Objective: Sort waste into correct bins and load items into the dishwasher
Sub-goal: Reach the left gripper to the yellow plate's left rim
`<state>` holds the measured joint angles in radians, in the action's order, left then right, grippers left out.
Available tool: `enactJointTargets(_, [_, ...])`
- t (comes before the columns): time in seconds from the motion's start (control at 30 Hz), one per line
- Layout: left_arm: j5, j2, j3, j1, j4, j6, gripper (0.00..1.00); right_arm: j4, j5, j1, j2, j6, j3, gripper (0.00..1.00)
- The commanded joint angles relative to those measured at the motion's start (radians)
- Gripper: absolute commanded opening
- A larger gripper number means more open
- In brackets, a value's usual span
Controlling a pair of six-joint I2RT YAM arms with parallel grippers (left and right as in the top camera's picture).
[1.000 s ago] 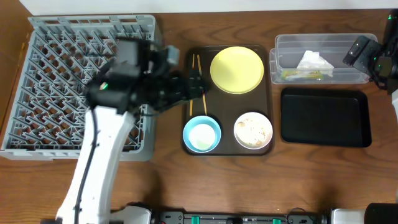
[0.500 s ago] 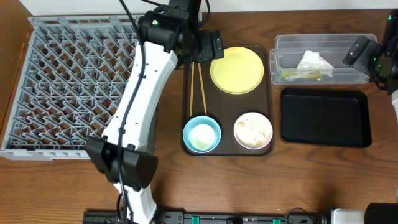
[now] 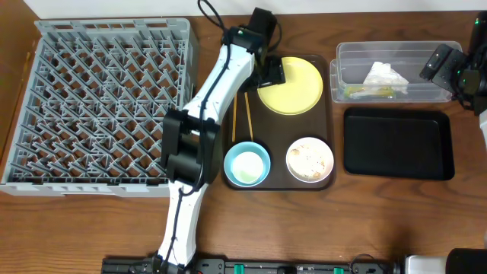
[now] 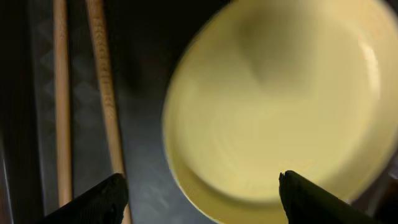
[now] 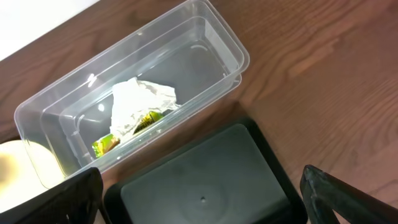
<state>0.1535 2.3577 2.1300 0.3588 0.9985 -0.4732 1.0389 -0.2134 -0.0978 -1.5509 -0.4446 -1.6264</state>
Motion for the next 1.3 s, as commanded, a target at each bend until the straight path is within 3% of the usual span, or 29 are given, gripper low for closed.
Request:
enactJointTargets(0.0, [0.042, 0.021, 0.014, -0.058, -0.002, -0.022, 0.8, 0.002, -0.006, -0.008, 0.004, -0.011, 0.0, 0.99])
enactJointTargets(0.17, [0.177, 0.038, 0.007, -0.077, -0.02, -0.018, 0.8, 0.002, -0.006, -0.008, 0.004, -0.011, 0.0, 0.99])
enactJointTargets(0.7, [0.168, 0.038, -0.149, -0.043, -0.168, 0.023, 0.79, 0.002, -0.006, -0.008, 0.004, -0.011, 0.0, 0.99])
enactJointTargets(1.13, [0.168, 0.039, -0.196, -0.011, -0.228, 0.003, 0.65, 0.002, -0.006, -0.008, 0.004, -0.011, 0.0, 0.99])
enactJointTargets(1.27, [0.157, 0.039, -0.234, -0.011, -0.264, 0.003, 0.57, 0.002, -0.006, -0.008, 0.004, -0.011, 0.0, 0.99])
